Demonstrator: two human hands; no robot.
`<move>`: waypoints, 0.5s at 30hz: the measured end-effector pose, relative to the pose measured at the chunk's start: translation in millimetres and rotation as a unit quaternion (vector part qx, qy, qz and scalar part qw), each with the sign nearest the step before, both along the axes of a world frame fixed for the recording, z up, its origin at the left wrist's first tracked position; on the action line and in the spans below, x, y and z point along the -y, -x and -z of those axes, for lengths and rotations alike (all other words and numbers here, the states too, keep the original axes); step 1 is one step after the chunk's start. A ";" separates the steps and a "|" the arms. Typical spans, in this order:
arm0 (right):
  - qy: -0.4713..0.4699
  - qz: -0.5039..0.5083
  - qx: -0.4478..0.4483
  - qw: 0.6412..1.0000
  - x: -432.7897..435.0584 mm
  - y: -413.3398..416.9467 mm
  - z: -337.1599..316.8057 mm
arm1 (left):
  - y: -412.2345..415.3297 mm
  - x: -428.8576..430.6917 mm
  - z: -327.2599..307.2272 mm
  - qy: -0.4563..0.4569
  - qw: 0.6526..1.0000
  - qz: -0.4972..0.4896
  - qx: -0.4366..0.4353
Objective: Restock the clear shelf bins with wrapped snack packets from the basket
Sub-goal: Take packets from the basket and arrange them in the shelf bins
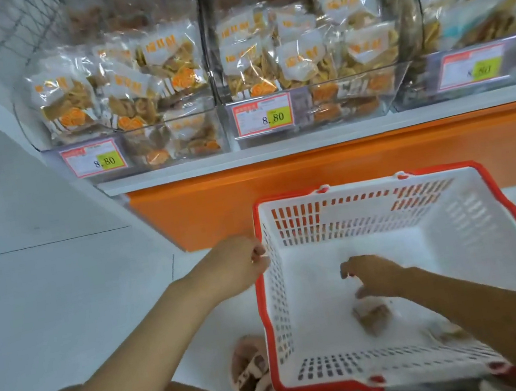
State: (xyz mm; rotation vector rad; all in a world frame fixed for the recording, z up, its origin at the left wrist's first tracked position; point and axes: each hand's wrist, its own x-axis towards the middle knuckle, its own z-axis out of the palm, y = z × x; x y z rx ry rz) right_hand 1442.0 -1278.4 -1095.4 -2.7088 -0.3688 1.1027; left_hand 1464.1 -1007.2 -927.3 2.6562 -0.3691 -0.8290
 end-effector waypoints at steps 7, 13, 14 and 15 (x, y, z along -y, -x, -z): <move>0.073 -0.151 -0.006 0.986 29.9 51.3 74.8 | -4.6 9.5 26.9 -0.061 0.996 -0.006 -0.067; 0.134 -0.094 0.003 0.986 40.4 53.6 79.2 | -9.8 9.9 32.7 -0.066 0.995 -0.009 -0.067; 0.114 -0.065 -0.019 0.991 41.9 49.3 76.1 | -10.3 10.1 32.4 -0.070 0.995 -0.006 -0.075; 0.087 -0.029 -0.041 0.995 42.7 44.6 71.4 | -10.6 10.6 31.7 -0.071 0.994 -0.004 -0.085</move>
